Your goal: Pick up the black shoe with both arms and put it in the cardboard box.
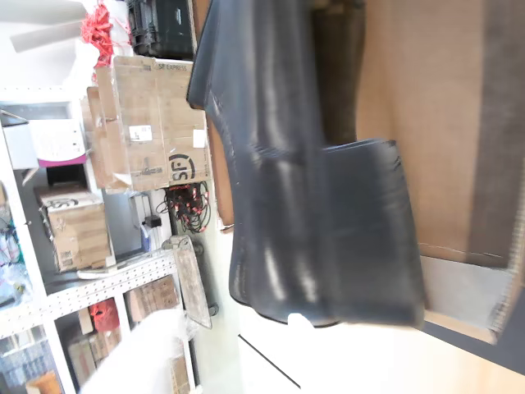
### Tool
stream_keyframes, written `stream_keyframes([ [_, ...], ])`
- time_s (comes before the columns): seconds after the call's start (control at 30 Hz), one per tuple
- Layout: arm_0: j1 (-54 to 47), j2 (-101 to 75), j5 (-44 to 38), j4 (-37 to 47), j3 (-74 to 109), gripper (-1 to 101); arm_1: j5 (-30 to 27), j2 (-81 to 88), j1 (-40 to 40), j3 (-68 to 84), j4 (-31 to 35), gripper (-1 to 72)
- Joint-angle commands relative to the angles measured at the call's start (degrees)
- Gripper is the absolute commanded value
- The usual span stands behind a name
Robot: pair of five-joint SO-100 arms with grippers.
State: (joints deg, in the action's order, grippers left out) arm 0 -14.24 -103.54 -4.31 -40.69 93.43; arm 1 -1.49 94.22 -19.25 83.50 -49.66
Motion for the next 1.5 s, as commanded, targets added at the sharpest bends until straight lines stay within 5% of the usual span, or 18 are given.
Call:
stream_keyframes([
  [0.0,-0.7,-4.7,0.5,-2.1,-1.1,4,-0.9,5.3,-0.4,-1.1,-1.7,-0.1],
  [0.57,0.4,-21.3,0.2,-20.3,0.4,0,-0.2,24.3,3.4,4.1,-9.6,-0.1],
  [1.1,8.4,-55.6,1.3,-26.0,27.2,0,0.4,58.4,17.7,23.6,-13.8,-0.1],
  [1.47,13.4,-75.0,3.4,-28.7,42.5,0,-5.4,86.3,25.3,38.7,-15.4,-0.2],
])
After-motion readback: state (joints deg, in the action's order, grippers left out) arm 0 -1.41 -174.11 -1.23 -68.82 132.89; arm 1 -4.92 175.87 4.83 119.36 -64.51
